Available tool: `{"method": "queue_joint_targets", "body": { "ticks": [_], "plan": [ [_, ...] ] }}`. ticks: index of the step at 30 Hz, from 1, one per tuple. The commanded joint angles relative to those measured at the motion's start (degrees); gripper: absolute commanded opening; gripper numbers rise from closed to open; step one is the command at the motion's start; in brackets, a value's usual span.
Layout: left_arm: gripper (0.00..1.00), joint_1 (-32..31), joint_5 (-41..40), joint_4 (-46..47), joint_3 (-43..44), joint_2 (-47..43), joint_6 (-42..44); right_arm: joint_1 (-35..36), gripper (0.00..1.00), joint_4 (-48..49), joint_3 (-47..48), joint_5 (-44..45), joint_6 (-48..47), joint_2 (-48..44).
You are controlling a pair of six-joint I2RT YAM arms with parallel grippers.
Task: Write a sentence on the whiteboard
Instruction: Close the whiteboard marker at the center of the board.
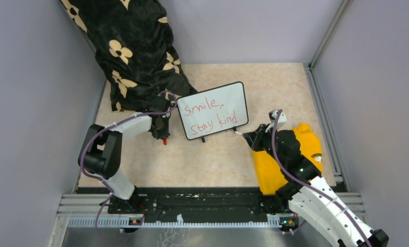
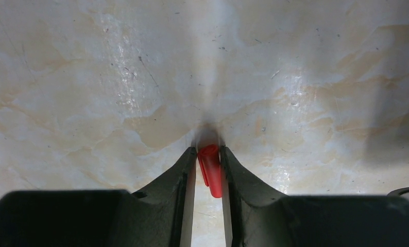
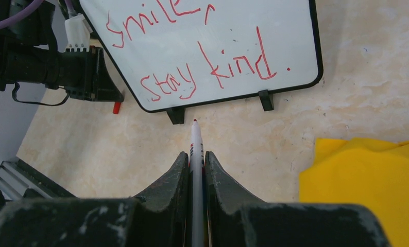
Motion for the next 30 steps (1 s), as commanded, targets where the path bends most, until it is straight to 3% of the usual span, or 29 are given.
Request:
{"method": "queue_joint_targets", "body": {
  "ticks": [1, 5, 13, 22, 30],
  "plan": [
    [0.29, -0.4, -0.2, -4.3, -2.7, 1.1, 0.2, 0.6, 0.00, 1.5, 3.3, 0.7, -1.1, -0.8],
    [0.27, -0.7, 0.0, -4.4, -2.9, 1.0, 0.1, 0.6, 0.00, 1.3, 3.4, 0.7, -1.3, -0.9],
    [0.49, -0.8, 0.3, -5.6, -4.7, -2.9, -2.3, 0.7, 0.00, 1.1, 3.3, 0.9, -1.2, -1.3],
    [0.44, -0.7, 0.3, -4.5, -5.0, -2.2, -3.4, 0.6, 0.00, 1.5, 2.9, 0.8, -0.5, -1.1],
    [0.46, -0.7, 1.1, -3.6, -2.5, 0.6, -4.3, 0.6, 0.00, 0.8, 2.5, 1.1, -0.2, -1.9]
  ]
}}
